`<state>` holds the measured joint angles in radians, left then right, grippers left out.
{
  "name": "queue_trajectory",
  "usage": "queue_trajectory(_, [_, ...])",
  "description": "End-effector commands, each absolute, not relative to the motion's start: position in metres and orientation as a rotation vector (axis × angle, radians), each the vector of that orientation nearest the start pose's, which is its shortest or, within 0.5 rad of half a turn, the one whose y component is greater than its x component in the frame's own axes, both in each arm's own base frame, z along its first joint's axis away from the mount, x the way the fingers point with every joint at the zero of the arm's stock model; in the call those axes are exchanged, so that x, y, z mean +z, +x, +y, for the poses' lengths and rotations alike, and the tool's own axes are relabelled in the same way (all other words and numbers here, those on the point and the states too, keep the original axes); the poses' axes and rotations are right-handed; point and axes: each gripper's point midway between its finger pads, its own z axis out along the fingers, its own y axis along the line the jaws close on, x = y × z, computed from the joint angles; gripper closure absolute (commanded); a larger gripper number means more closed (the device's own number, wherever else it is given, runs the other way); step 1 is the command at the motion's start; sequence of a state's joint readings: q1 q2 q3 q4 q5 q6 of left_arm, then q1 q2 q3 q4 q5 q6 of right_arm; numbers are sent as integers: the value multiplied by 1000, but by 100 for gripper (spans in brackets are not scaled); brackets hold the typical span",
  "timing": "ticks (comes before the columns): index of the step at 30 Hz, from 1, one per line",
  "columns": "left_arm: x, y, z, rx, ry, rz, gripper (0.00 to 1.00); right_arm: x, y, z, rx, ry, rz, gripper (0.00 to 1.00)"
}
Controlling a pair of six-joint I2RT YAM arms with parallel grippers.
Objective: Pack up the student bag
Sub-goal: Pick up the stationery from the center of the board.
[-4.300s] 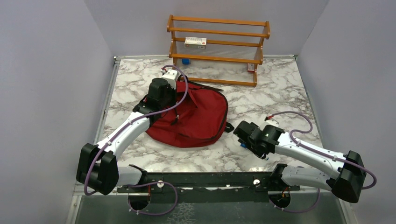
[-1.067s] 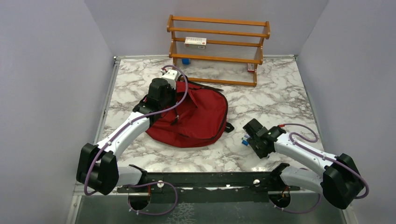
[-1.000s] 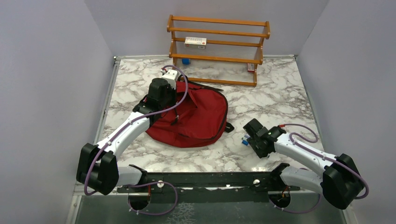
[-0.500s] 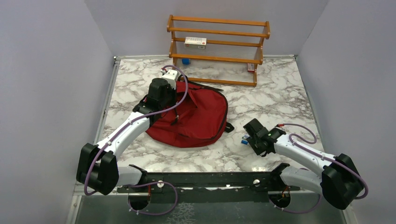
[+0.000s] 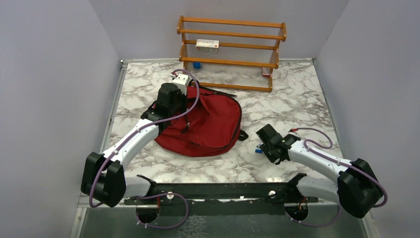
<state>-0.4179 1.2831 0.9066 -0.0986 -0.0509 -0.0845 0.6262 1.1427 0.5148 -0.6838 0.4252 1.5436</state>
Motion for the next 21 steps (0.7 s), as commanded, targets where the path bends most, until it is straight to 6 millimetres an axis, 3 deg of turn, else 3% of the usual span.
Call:
queue_trajectory(1, [202, 375, -152, -234, 291, 1969, 100, -12, 160, 83, -105, 1176, 2481, 56])
queue_trajectory(8, [205, 375, -147, -212, 285, 1963, 100, -13, 165, 86, -100, 1097, 2511, 59])
queue_trajectory(13, [206, 375, -147, -209, 282, 1959, 100, -13, 168, 88, -91, 1034, 2530, 67])
queue_trajectory(21, [206, 375, -146, -210, 282, 1959, 100, -15, 174, 96, -74, 896, 2589, 67])
